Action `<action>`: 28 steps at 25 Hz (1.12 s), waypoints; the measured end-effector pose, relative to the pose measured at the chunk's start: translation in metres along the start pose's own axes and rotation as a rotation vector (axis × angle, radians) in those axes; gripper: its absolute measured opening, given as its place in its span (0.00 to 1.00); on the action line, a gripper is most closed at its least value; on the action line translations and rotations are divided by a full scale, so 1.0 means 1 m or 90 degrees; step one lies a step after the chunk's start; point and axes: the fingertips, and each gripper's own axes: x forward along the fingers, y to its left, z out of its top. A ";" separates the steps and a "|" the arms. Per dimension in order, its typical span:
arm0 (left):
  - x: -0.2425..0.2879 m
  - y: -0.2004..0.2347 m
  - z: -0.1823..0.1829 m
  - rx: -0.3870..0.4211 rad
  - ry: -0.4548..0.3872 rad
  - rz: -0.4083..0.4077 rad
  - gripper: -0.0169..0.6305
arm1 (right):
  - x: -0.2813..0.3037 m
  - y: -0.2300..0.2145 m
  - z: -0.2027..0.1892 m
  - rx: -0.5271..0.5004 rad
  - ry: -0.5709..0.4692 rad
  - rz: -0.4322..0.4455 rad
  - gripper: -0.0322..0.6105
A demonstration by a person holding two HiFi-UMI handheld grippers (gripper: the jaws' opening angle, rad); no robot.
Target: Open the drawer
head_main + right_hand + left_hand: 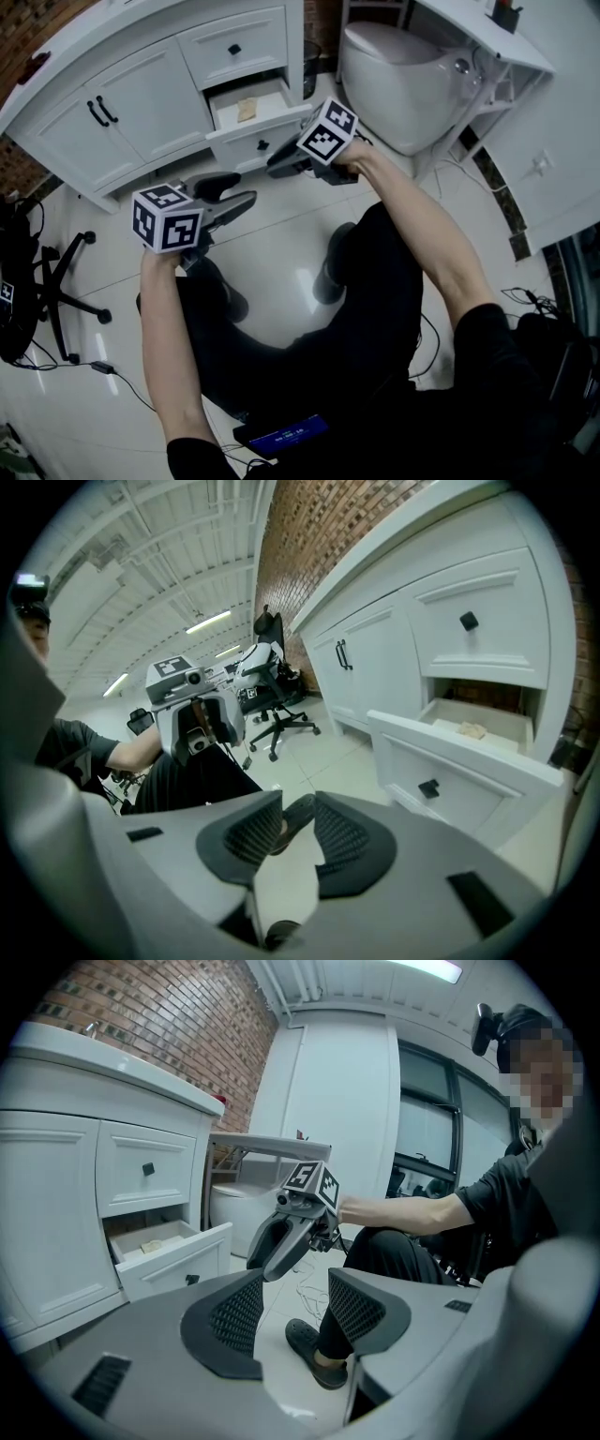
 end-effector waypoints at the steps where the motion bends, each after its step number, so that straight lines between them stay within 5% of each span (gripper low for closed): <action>1: 0.000 0.000 0.001 -0.001 -0.001 0.000 0.36 | 0.000 -0.001 -0.001 0.000 0.003 -0.002 0.25; 28: -0.001 -0.002 0.008 0.004 -0.011 -0.014 0.36 | 0.002 -0.001 0.008 -0.027 0.007 -0.021 0.24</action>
